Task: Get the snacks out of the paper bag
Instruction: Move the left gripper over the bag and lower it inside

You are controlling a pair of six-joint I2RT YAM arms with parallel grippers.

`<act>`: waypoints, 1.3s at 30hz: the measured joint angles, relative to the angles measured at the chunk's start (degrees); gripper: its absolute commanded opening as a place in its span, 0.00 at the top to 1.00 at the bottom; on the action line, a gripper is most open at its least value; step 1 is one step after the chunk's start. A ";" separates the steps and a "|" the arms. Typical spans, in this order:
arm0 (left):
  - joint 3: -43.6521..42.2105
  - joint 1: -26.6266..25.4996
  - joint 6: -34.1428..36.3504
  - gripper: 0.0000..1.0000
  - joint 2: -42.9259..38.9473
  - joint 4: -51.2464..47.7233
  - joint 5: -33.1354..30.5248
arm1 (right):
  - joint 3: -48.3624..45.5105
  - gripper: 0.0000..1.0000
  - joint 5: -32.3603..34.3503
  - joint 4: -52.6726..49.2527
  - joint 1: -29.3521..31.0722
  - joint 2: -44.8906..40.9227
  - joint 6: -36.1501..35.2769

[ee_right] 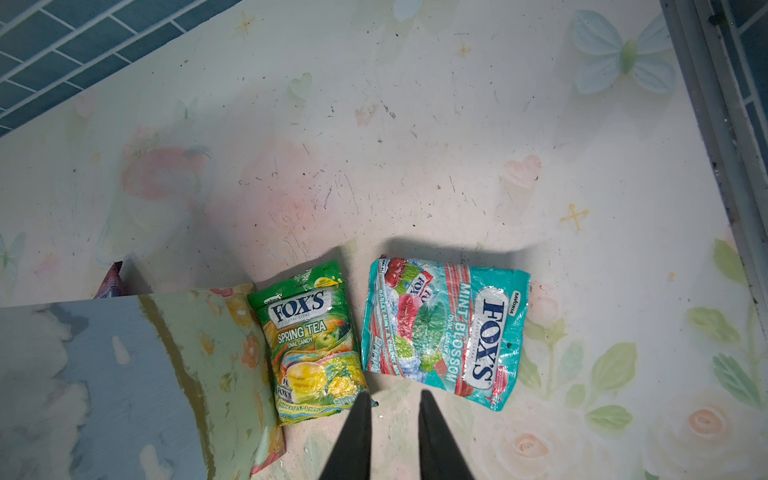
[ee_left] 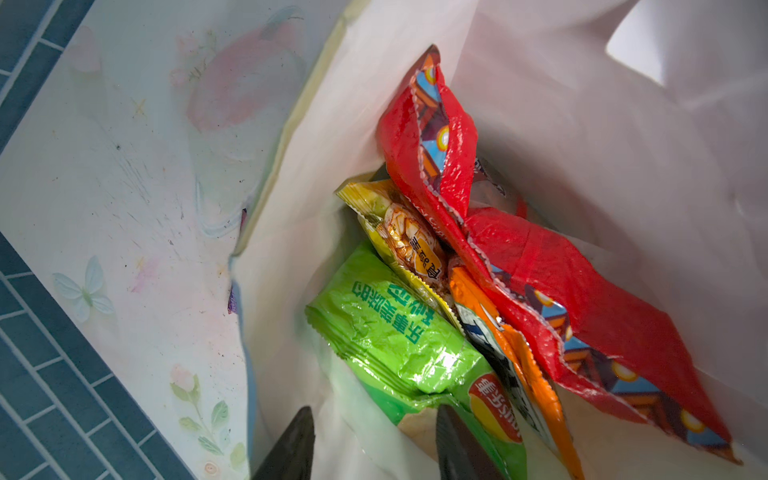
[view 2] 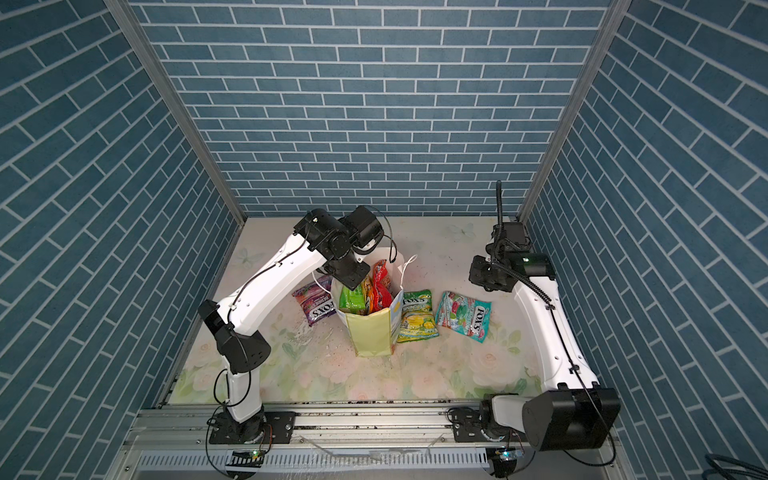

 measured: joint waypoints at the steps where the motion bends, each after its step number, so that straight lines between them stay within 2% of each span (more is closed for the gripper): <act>1: -0.02 0.07 0.00 0.51 0.00 0.00 -0.04 | 0.00 0.78 0.00 0.02 -0.04 0.04 -0.02; 27: -8.52 1.64 -0.11 0.55 0.00 4.98 -0.55 | 0.00 0.78 -0.15 -0.22 -1.44 0.15 -2.58; 39: -8.57 1.92 1.14 0.58 0.81 6.97 -0.07 | 0.00 0.78 -0.09 -0.46 -1.75 0.13 -2.82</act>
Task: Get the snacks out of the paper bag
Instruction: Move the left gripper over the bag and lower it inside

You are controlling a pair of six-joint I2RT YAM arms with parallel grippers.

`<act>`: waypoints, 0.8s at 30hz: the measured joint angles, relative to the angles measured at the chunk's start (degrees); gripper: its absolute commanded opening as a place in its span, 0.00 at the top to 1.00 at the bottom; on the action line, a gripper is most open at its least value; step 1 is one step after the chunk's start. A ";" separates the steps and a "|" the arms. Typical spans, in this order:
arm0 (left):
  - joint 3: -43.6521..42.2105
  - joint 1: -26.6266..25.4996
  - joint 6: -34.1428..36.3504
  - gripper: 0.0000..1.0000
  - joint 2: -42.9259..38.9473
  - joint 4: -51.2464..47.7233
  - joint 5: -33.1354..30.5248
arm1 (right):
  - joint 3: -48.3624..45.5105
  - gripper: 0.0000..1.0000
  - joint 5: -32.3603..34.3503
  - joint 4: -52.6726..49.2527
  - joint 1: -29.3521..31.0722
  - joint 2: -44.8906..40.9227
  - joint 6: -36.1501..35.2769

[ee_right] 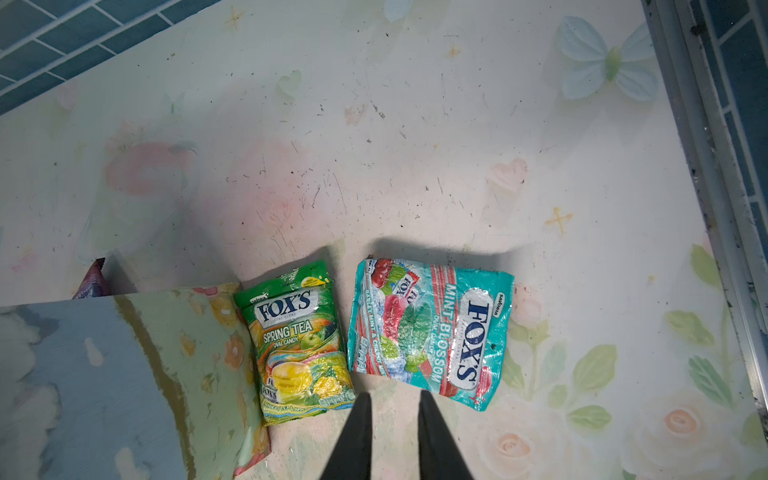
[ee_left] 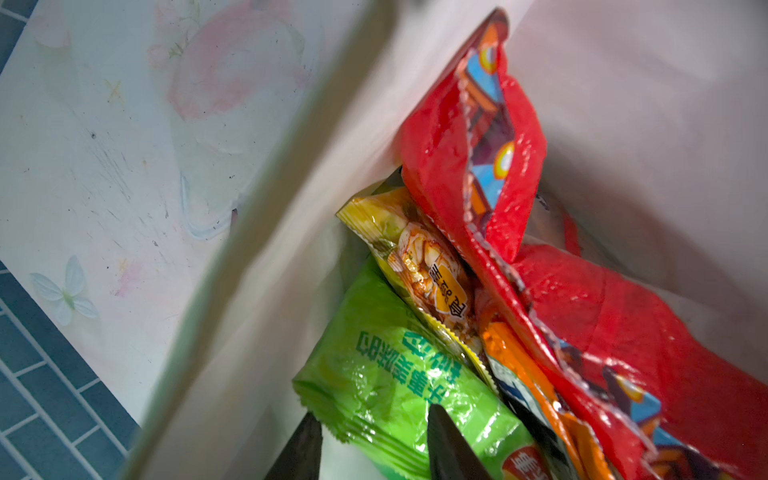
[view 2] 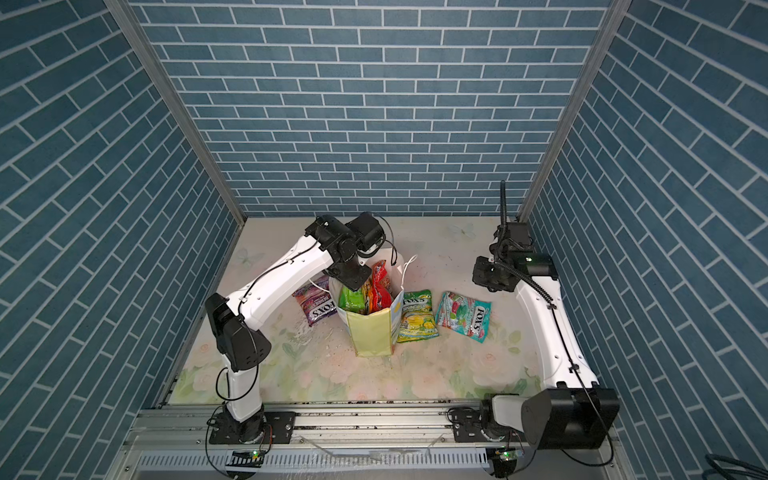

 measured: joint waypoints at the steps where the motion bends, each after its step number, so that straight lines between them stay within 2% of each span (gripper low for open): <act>1: 0.00 0.04 0.20 0.59 0.28 0.17 0.04 | 0.00 0.78 0.04 0.00 -0.04 0.00 0.02; 8: 0.22 1.09 1.38 0.74 1.03 1.27 0.55 | 0.00 0.78 0.20 0.00 -0.07 0.00 0.02; 15: 0.22 1.92 2.58 0.99 1.03 2.34 0.63 | 0.00 0.79 0.20 0.02 -0.13 0.00 0.04; 24: 0.50 2.16 4.11 1.00 1.03 3.02 1.49 | 0.00 0.79 -0.44 0.00 -0.15 0.00 0.07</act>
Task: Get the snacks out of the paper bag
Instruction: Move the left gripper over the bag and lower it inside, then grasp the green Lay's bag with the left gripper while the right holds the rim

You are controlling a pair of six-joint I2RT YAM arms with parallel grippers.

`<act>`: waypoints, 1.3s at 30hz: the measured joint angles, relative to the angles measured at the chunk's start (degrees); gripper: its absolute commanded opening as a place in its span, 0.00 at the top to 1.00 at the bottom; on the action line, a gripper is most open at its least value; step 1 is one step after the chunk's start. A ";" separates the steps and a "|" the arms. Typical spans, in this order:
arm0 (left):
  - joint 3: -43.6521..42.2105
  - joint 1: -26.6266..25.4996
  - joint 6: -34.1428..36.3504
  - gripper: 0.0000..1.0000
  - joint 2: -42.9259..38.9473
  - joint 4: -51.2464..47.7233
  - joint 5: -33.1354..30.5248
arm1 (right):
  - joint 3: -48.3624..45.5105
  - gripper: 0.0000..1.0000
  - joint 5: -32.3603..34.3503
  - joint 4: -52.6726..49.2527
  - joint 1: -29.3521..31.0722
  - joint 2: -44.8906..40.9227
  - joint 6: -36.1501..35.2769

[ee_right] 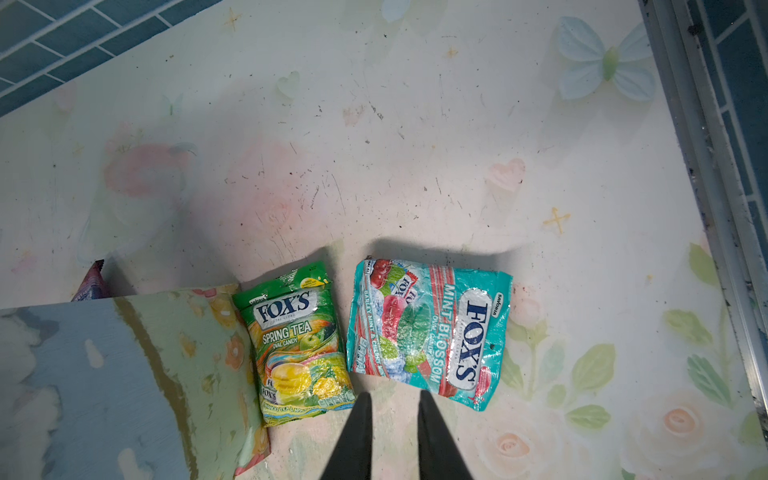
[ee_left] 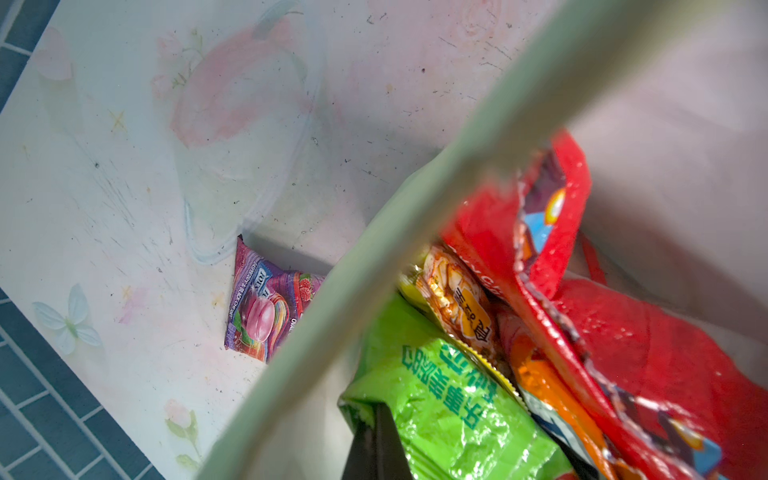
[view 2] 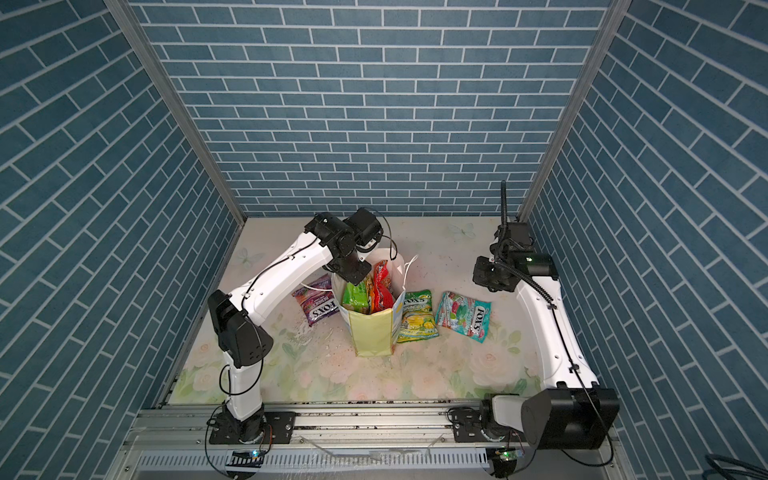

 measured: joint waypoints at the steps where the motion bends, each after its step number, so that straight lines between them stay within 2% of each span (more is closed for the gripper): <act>1: 0.35 0.02 0.09 1.00 0.00 0.09 0.33 | 0.00 0.79 -0.72 0.02 0.00 0.00 0.00; 5: 1.77 0.02 0.20 1.00 -0.02 0.74 2.16 | 0.00 0.79 -6.75 0.07 0.00 0.00 0.00; 11: 4.04 0.17 0.20 1.00 -0.07 1.90 4.90 | 2.40 0.78 -19.82 -0.04 1.14 -0.48 0.02; 18: 3.91 0.94 0.13 1.00 -0.37 3.04 6.78 | 7.06 0.79 -28.87 -1.70 8.15 -1.68 0.00; 25: 1.16 1.70 -0.26 1.00 -3.13 5.25 8.04 | 6.86 0.78 -30.08 -2.89 12.96 -1.68 1.57; 39: -3.19 2.38 -1.16 1.00 -7.43 8.76 9.70 | 4.46 0.78 -26.03 2.56 16.35 -1.77 8.04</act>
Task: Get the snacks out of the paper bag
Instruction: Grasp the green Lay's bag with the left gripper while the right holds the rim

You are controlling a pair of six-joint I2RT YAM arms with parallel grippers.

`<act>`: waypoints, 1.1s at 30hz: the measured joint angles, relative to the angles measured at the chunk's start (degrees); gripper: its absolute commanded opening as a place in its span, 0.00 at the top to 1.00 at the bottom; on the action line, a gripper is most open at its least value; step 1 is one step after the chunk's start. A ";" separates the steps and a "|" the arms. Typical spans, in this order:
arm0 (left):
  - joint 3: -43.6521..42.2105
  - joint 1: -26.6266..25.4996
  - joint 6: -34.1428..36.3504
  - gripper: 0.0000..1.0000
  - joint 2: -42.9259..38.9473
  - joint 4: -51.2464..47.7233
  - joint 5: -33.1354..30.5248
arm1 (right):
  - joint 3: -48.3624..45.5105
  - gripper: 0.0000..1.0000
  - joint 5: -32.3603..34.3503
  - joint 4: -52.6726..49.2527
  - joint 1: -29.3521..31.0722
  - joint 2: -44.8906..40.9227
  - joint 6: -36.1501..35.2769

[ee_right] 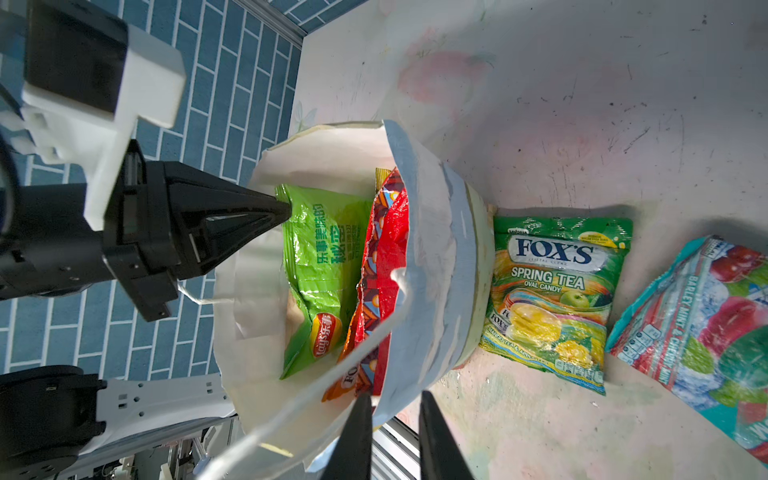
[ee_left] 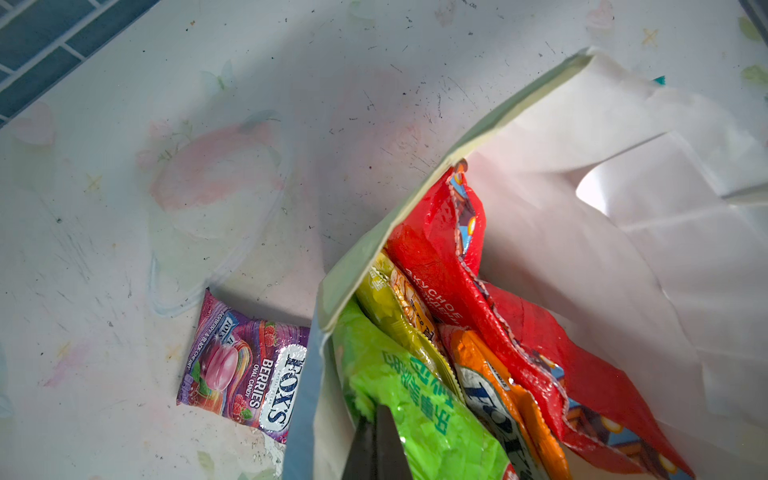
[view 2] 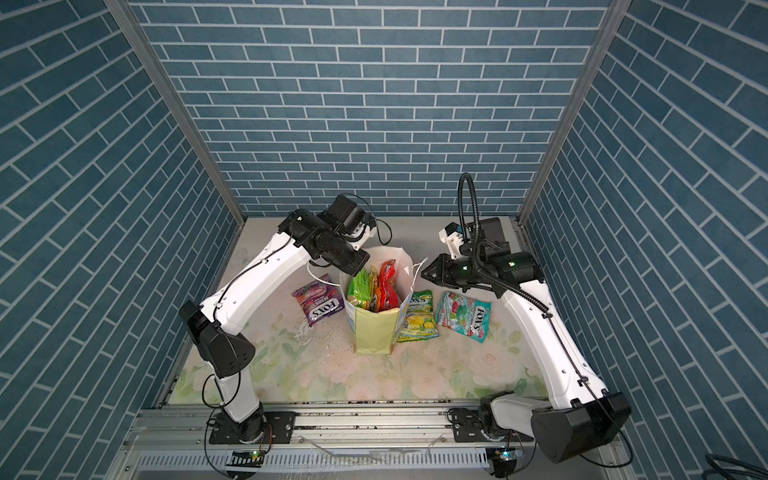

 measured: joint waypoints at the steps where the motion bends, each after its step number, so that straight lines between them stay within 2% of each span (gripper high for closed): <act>1: 0.00 0.00 -0.02 1.00 -0.02 0.17 0.15 | -0.02 0.78 0.35 0.28 0.28 -0.02 0.15; 33: -0.39 1.99 -0.20 1.00 -4.57 2.67 4.02 | -0.07 0.78 13.29 0.90 9.68 3.72 2.51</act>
